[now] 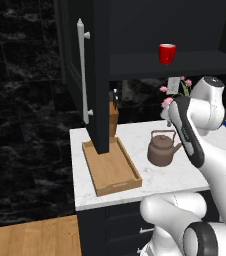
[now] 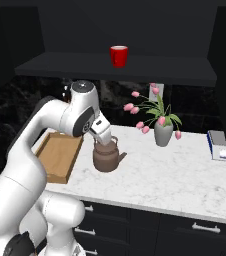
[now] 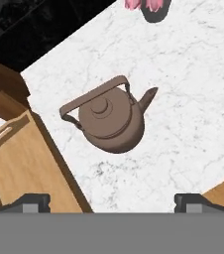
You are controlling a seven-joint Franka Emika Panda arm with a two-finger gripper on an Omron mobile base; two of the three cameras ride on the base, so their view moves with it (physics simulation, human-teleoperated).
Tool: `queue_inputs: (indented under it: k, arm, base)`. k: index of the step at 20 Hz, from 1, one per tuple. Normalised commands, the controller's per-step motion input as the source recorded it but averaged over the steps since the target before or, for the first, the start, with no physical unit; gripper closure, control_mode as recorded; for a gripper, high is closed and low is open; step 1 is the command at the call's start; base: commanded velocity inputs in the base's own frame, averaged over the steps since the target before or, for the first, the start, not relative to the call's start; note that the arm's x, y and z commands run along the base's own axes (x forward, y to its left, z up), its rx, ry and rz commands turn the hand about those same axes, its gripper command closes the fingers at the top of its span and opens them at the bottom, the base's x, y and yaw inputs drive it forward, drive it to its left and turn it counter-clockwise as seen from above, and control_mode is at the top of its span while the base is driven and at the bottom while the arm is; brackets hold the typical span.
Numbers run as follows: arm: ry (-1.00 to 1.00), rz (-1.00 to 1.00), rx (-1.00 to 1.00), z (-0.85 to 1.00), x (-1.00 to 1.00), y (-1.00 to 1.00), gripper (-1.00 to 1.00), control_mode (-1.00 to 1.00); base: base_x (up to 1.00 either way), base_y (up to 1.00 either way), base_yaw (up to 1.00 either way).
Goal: Pick the kettle from the counter and place it on the tray. Then pick the mug from the cabinet and place it on the tray. Then close the cabinet doors.
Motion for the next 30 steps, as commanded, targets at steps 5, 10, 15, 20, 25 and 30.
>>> queue_inputs:
  k: [5, 10, 15, 20, 25, 30]
  arm:
    - [0.00, -0.28, 0.05, -0.11, 0.21, -0.01, -1.00, -1.00]
    - [0.00, -0.23, 0.05, -0.14, 0.13, -0.09, -1.00, -1.00]
    - [0.00, -0.18, 0.07, -0.09, 0.05, -0.12, -1.00, -1.00]
    - [0.00, -0.12, 0.10, -0.06, 0.07, -0.14, -1.00, -1.00]
    - [0.00, -0.03, 0.08, -0.06, 0.21, -0.12, -1.00, -1.00]
    - [0.02, -0.03, 0.01, -0.12, 0.19, 0.00, -1.00, -1.00]
  base:
    - [0.00, 0.00, 0.00]
    - [0.00, 0.00, 0.00]
    - [0.00, 0.00, 0.00]
    - [0.00, 0.00, 0.00]
    - [0.00, 0.00, 0.00]
    - [0.00, 0.00, 0.00]
